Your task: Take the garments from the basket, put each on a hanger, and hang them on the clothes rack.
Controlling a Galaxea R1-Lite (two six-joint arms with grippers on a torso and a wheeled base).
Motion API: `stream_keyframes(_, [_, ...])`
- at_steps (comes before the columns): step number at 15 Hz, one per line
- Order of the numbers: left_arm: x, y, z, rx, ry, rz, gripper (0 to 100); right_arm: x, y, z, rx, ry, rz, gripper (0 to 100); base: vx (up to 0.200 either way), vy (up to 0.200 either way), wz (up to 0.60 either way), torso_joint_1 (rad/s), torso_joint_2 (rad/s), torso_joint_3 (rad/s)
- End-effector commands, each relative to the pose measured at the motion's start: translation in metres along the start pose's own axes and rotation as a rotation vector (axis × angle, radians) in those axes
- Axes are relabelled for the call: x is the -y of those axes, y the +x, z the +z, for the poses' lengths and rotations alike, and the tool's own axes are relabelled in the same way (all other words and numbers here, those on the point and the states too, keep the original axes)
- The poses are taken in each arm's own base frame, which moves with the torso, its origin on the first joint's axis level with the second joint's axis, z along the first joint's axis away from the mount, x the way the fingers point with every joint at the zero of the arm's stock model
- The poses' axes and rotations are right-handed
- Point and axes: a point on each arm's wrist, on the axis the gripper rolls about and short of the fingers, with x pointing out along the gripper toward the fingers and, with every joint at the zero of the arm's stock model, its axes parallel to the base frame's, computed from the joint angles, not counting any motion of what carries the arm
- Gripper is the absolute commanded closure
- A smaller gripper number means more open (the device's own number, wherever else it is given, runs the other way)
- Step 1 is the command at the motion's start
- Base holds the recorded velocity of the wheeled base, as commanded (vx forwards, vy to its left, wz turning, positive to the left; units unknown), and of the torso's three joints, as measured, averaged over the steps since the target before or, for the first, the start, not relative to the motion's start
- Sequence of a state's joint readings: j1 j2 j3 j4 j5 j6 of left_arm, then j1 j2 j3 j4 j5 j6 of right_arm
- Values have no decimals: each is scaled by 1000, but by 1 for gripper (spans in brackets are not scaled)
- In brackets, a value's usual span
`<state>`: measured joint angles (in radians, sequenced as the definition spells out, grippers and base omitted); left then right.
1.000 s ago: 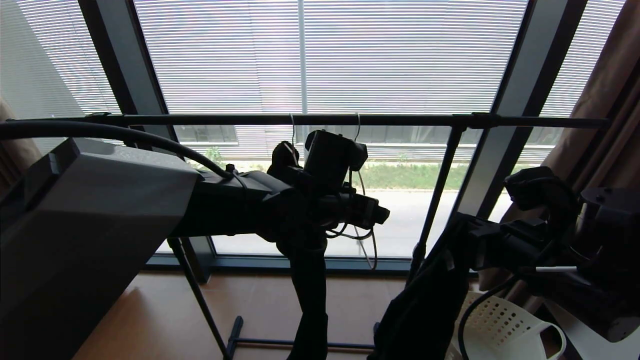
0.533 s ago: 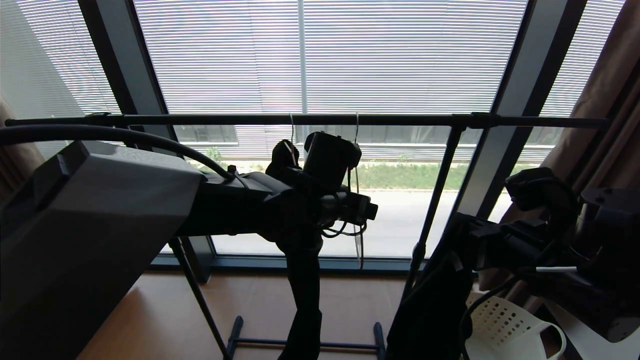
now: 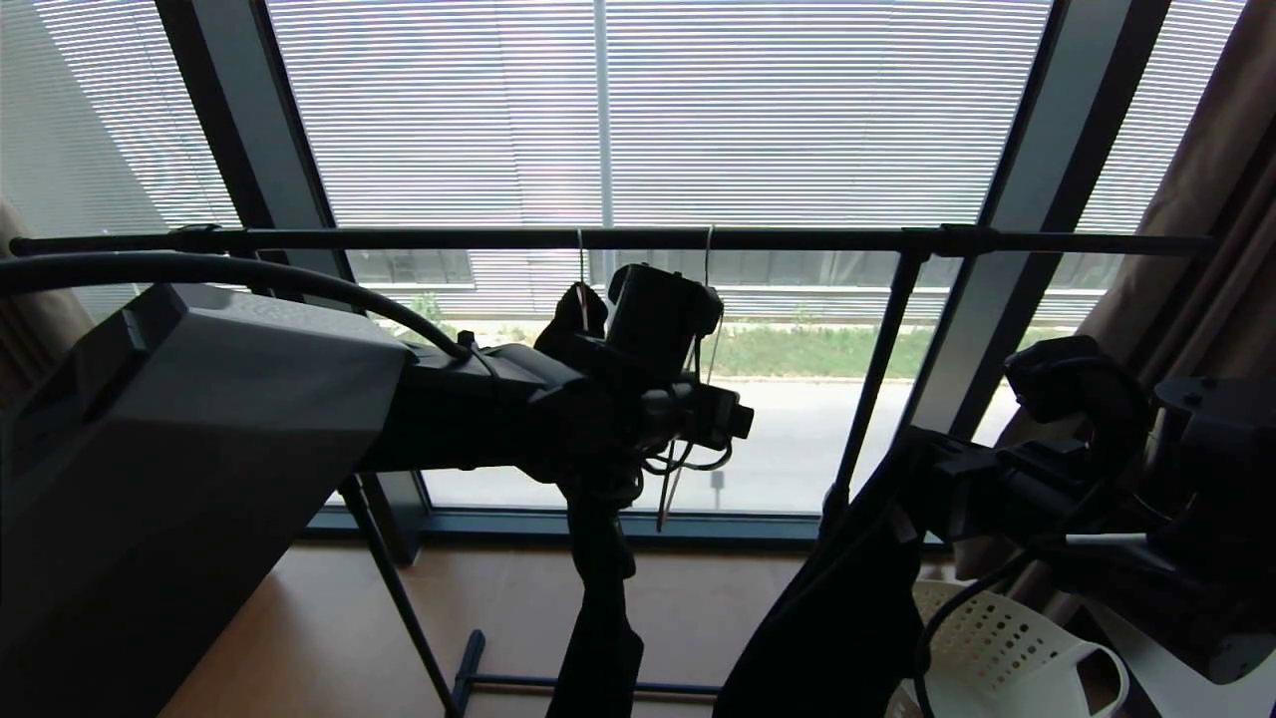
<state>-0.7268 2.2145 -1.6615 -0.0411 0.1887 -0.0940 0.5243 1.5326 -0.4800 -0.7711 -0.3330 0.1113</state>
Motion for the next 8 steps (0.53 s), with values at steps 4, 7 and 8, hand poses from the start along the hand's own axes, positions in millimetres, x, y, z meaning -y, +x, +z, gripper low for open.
stream_keyframes(4, [-1,-1,-1,-4,1,15,100,0,1,-1,-5,-1,0,100,0,0,0,0,0,0])
stream_keyframes(7, [-1,-2,1,2,0,15,100,0,2,-2,-9,-3,-1,100,0,0,0,0,0,0])
stream_keyframes(8, [-1,-4,3,8,-2,14,100,0,2,-2,-9,-3,-1,100,0,0,0,0,0,0])
